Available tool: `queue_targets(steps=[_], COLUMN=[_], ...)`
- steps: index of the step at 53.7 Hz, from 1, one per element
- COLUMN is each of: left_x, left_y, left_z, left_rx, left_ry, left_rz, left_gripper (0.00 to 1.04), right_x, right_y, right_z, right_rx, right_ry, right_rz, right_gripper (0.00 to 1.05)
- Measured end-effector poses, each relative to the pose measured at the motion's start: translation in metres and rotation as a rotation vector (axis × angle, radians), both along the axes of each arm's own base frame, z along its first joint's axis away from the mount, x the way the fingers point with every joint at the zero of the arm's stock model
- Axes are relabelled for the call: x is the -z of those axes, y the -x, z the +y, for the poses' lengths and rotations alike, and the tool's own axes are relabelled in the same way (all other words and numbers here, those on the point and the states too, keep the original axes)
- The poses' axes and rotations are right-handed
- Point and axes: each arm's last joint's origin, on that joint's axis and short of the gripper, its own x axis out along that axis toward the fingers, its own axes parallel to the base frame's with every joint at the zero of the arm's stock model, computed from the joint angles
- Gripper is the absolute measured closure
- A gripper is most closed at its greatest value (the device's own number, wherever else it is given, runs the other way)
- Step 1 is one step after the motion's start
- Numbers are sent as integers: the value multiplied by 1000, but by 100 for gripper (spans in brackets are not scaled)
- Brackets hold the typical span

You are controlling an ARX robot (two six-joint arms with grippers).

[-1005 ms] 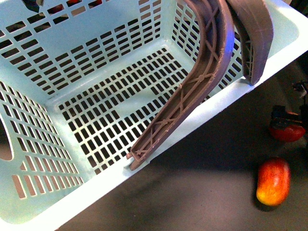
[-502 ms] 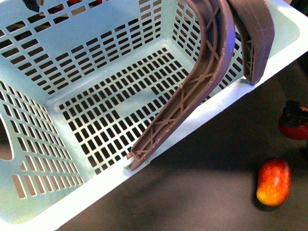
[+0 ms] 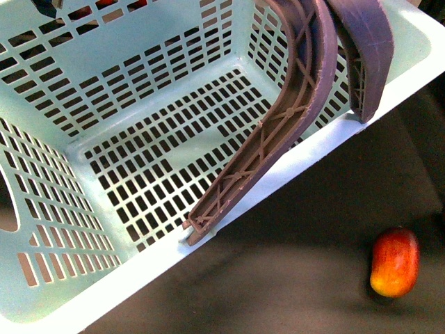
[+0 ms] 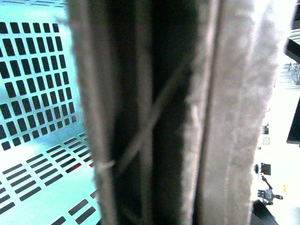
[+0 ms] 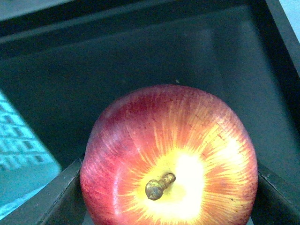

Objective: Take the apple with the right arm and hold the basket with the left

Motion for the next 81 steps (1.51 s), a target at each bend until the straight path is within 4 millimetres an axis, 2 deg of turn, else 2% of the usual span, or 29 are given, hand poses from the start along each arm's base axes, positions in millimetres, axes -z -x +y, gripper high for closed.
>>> queue_targets(steps=[10, 12, 15, 19, 29, 39, 47, 54, 60, 68, 74, 81], left_x=[0, 0, 0, 0, 0, 0, 0, 0, 0, 0, 1, 1], left_y=[0, 0, 0, 0, 0, 0, 0, 0, 0, 0, 0, -1], left_z=[0, 0, 0, 0, 0, 0, 0, 0, 0, 0, -1, 0], left_rx=[1, 0, 0, 0, 1, 1, 0, 1, 1, 3, 0, -4], left_ry=[1, 0, 0, 0, 0, 0, 0, 0, 0, 1, -3, -10], left_rz=[0, 0, 0, 0, 0, 0, 0, 0, 0, 0, 1, -5], left_gripper=[90, 90, 90, 90, 90, 90, 90, 90, 90, 90, 90, 90], right_x=[-51, -57, -74, -84, -87, -76, -71, -68, -66, -71, -76, -84], right_y=[21, 22, 21, 16, 7, 8, 13, 16, 15, 17, 24, 48], right_z=[35, 40, 58, 78, 116, 160, 176, 180, 177, 164, 143, 98], right_rx=[-75, -87, -133, -179, -266, -377, -416, -425, -393, -320, -220, 19], right_ry=[-26, -27, -26, -18, -11, -9, -20, -20, -12, -7, -12, -11], right_rz=[-141, -158, -206, -223, -208, -163, -141, -123, -117, -137, -160, -208], right_gripper=[25, 25, 25, 25, 25, 25, 25, 25, 7, 9, 9, 9])
